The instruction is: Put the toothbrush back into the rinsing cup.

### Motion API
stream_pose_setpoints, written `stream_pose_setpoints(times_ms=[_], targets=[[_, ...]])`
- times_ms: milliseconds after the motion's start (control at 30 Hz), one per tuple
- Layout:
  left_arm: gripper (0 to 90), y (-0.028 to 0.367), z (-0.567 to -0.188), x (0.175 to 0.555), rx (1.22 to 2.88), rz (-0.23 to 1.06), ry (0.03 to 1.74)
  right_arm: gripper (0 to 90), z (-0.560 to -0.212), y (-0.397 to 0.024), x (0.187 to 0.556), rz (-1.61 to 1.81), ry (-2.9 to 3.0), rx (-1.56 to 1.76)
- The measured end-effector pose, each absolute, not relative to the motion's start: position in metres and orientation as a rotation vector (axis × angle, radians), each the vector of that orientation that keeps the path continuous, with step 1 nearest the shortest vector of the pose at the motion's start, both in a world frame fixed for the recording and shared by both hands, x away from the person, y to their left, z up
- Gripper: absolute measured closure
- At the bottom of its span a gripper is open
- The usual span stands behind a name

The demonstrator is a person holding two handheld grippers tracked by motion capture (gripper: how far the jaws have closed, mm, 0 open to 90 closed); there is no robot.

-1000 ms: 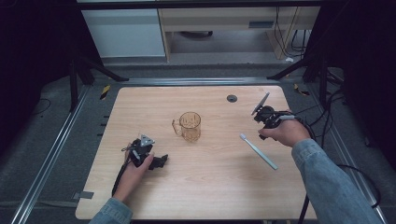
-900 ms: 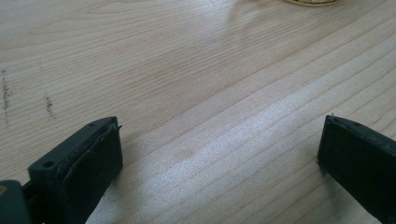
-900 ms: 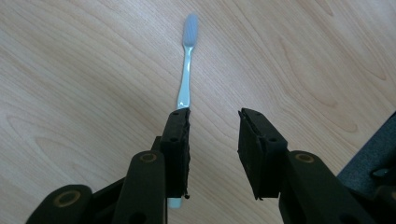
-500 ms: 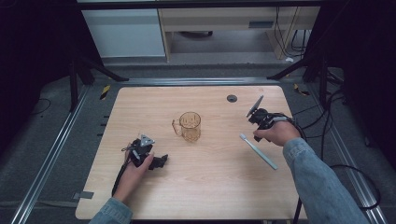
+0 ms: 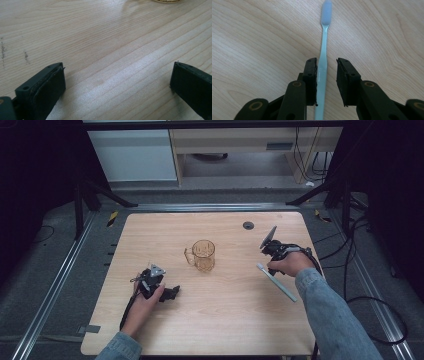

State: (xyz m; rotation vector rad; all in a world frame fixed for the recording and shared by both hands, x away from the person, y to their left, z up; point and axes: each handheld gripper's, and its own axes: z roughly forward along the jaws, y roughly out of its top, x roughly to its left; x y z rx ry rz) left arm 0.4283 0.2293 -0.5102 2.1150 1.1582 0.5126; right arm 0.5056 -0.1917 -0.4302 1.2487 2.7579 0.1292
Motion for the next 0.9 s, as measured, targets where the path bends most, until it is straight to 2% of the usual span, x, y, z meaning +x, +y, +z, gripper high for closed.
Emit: stream_pose_setpoints(times_ms=[267, 900], targets=[[0.0, 0.229, -0.51, 0.428, 2.113, 0.511, 1.161, 67.2, -0.443, -0.189, 0.508, 0.121, 2.772, 1.282], [0.0, 0.229, -0.51, 0.428, 2.113, 0.511, 1.161, 68.4, -0.458, -0.19, 0.512, 0.071, 2.802, 1.314]])
